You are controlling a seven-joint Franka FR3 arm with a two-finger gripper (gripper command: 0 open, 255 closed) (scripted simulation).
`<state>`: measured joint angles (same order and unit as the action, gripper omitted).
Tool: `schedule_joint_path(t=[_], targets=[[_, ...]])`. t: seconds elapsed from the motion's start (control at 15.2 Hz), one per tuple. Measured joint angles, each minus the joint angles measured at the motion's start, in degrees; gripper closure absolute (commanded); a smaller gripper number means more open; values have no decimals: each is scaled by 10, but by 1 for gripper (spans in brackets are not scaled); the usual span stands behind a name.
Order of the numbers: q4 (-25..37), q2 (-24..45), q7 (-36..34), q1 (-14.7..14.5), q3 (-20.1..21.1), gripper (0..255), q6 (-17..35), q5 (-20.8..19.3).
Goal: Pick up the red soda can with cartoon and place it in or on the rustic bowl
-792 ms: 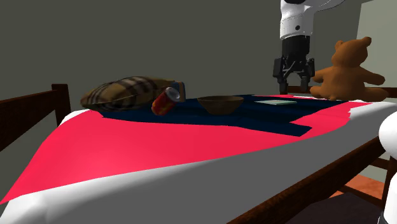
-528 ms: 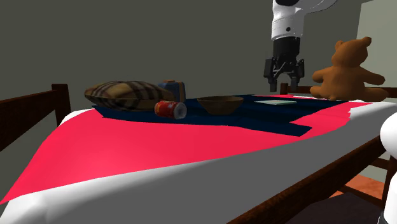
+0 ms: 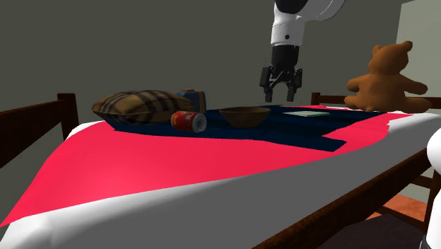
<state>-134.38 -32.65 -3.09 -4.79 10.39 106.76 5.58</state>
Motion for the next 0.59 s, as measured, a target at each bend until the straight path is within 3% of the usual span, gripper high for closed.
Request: schedule_joint_path(t=[0.59], targets=[[90,115,-32,-24,68,0,104,-7]])
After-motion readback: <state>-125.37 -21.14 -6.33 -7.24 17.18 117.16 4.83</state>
